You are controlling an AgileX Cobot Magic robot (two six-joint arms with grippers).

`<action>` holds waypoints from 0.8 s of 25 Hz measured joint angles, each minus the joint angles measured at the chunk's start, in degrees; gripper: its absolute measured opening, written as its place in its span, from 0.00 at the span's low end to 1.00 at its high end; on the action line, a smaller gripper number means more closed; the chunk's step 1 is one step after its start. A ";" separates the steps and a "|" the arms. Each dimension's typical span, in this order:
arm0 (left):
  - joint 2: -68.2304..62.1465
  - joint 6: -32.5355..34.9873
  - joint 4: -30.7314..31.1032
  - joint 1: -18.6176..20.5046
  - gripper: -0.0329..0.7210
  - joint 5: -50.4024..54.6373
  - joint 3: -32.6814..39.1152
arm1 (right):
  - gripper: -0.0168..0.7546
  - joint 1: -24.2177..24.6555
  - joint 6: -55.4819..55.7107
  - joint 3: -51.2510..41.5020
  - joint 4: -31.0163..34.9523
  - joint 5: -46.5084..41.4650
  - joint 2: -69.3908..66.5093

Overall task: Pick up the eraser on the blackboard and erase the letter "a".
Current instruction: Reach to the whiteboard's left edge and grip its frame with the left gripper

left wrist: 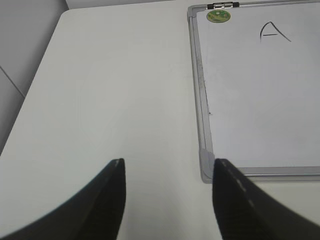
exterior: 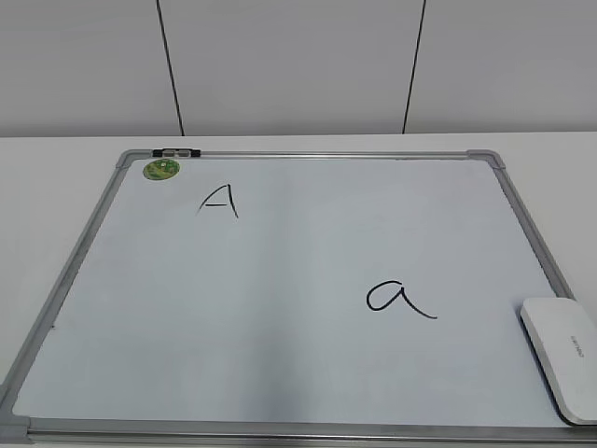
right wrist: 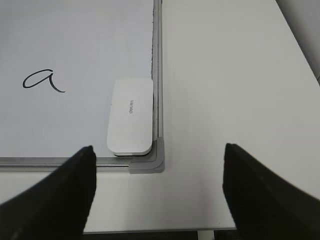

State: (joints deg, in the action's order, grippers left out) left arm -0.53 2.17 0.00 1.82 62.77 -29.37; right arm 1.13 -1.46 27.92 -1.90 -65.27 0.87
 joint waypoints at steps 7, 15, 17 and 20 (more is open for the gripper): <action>0.00 0.00 0.00 0.00 0.59 0.00 0.00 | 0.78 0.00 0.00 0.00 0.00 0.00 0.00; 0.00 0.00 0.00 0.00 0.59 0.00 0.00 | 0.78 0.00 0.00 0.00 0.00 0.00 0.00; 0.00 0.00 0.00 0.00 0.59 0.00 0.00 | 0.78 0.00 0.00 0.00 0.00 0.00 0.00; 0.00 0.00 0.00 0.00 0.59 0.00 0.00 | 0.78 0.00 0.00 0.00 0.00 0.00 0.00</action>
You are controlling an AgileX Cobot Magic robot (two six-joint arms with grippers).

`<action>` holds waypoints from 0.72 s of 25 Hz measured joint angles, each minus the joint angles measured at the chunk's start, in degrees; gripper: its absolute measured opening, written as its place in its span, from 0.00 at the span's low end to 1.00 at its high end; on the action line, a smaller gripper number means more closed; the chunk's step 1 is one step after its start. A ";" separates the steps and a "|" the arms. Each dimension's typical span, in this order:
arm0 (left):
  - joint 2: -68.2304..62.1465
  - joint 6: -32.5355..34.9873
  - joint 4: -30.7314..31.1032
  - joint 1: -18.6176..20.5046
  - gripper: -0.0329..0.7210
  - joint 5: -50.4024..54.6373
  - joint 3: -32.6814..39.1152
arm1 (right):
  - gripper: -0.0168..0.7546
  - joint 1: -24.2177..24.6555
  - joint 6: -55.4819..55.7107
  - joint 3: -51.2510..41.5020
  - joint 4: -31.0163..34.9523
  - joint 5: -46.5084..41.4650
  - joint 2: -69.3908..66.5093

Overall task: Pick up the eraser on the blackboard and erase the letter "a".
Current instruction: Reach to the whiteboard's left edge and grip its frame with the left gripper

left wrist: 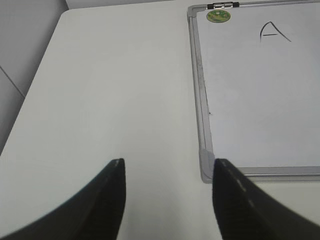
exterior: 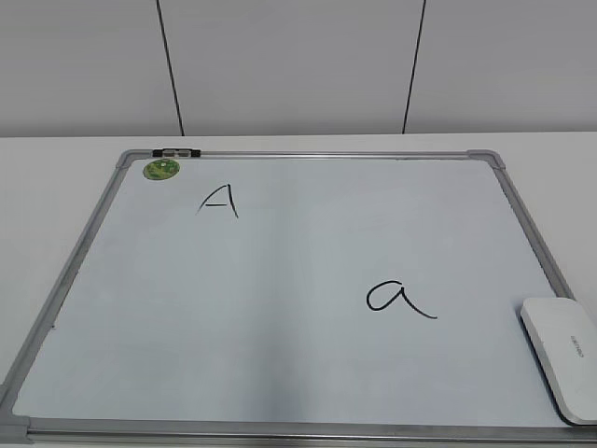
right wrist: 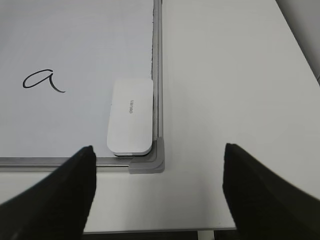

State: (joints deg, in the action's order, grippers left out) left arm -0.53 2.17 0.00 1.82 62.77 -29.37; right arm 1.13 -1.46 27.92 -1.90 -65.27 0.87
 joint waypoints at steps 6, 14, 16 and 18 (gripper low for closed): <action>0.00 0.00 0.00 0.00 0.59 0.00 0.00 | 0.78 0.00 0.00 0.00 0.00 0.00 0.00; 0.00 0.00 0.00 0.00 0.59 0.00 0.00 | 0.78 0.00 0.00 0.00 0.00 0.00 0.00; 0.00 0.00 0.00 0.00 0.59 0.00 0.00 | 0.78 0.00 0.00 0.00 0.00 0.00 0.00; 0.00 0.00 0.31 0.00 0.59 0.00 0.00 | 0.78 0.00 0.00 0.00 0.00 0.00 0.00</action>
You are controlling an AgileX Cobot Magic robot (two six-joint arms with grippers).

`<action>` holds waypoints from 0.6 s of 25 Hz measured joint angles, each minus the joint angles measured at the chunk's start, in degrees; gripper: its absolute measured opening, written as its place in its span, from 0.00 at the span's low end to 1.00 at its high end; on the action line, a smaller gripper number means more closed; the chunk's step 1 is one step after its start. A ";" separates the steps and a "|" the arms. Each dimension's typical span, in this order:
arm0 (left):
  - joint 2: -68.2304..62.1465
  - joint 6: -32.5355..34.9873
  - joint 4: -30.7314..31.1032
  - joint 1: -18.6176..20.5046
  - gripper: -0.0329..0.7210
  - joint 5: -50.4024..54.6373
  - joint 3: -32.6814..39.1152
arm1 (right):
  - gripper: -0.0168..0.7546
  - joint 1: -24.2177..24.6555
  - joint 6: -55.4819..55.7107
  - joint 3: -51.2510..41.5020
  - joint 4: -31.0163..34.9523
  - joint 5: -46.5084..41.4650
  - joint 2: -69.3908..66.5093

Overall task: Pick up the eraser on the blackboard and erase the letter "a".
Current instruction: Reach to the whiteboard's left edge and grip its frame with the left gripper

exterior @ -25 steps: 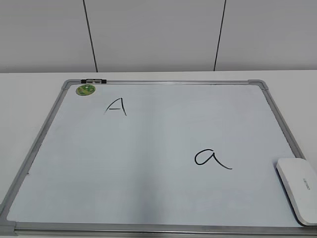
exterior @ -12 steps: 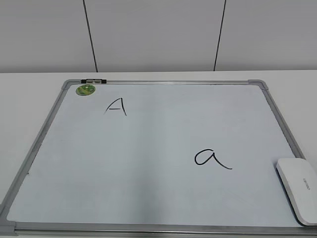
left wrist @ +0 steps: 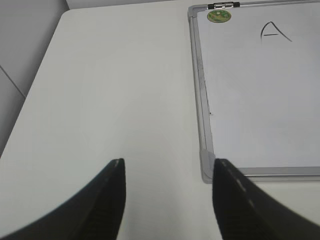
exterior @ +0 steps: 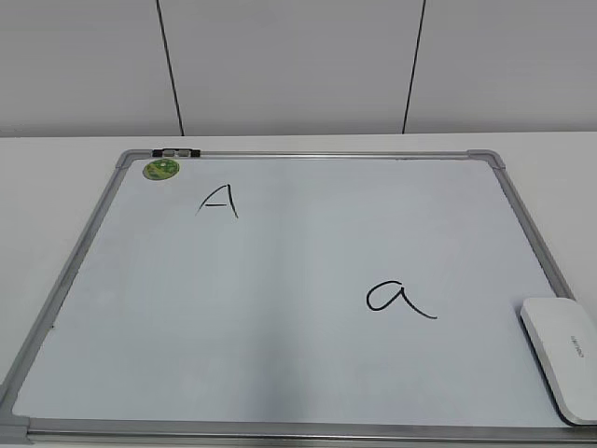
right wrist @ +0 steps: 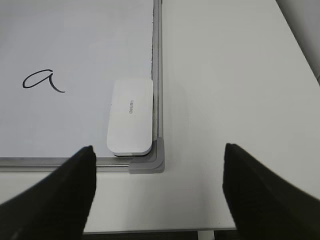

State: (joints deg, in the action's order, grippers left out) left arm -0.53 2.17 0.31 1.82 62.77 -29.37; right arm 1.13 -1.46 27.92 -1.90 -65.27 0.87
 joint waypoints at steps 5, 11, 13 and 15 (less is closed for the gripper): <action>-0.61 0.00 0.12 0.00 0.66 -0.26 -1.81 | 0.78 0.00 0.00 0.00 0.00 0.00 0.00; -9.03 0.00 0.31 0.00 0.75 -6.58 -3.17 | 0.78 0.00 0.00 0.00 0.00 0.00 0.00; -13.47 0.00 0.31 0.00 0.76 -9.76 -3.17 | 0.78 0.00 0.00 0.00 0.00 0.00 0.00; -17.34 0.00 0.31 -0.23 0.76 -13.06 -3.17 | 0.78 0.00 0.00 0.00 0.00 0.00 0.00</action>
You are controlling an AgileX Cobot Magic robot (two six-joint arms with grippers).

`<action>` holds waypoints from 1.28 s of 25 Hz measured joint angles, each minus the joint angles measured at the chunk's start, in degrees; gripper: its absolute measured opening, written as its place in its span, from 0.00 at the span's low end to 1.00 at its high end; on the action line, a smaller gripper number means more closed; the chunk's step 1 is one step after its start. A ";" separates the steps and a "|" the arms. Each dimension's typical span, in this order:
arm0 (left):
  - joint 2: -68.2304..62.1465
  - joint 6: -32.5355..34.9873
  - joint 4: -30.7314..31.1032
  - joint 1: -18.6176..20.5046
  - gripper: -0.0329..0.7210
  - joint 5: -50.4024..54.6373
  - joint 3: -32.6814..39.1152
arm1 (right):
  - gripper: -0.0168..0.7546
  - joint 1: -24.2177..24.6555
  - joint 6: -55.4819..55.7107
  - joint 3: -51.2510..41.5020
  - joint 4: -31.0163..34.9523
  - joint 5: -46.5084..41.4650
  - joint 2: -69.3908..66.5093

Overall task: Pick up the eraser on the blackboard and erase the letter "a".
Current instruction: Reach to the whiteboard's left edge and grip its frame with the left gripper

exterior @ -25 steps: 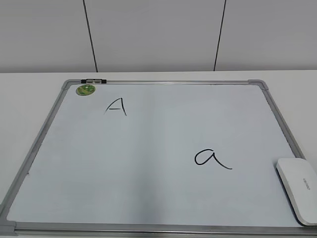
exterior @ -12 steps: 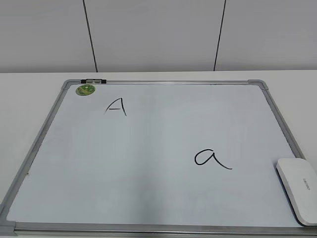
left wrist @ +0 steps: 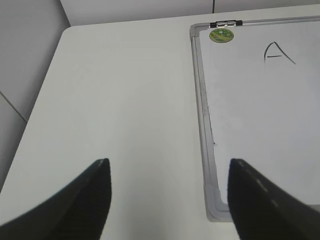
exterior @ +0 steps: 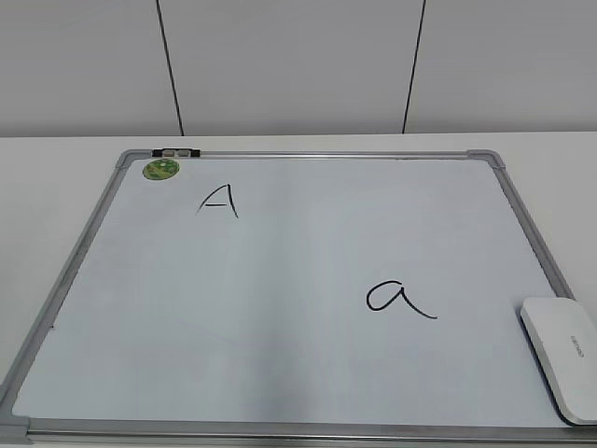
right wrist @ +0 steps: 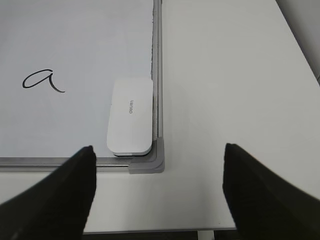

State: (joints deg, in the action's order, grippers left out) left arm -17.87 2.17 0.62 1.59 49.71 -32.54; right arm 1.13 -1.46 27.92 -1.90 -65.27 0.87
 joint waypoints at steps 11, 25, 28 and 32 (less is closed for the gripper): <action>-23.25 0.00 -1.83 -0.02 0.76 -10.97 -0.24 | 0.78 0.00 0.00 0.00 0.00 0.00 0.00; -55.04 0.00 -5.41 -0.11 0.76 -7.89 -14.32 | 0.78 0.00 0.00 0.00 0.00 0.00 0.00; -60.50 0.36 -6.58 -0.11 0.76 -7.67 -17.76 | 0.78 0.00 0.00 0.00 0.00 0.00 0.00; -68.11 4.09 -9.94 -0.11 0.76 -6.81 -23.33 | 0.78 0.00 0.00 0.00 0.00 0.00 0.00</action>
State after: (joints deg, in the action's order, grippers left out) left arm -85.98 6.26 -9.31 1.48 42.90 -55.87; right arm 1.13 -1.46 27.92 -1.90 -65.27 0.87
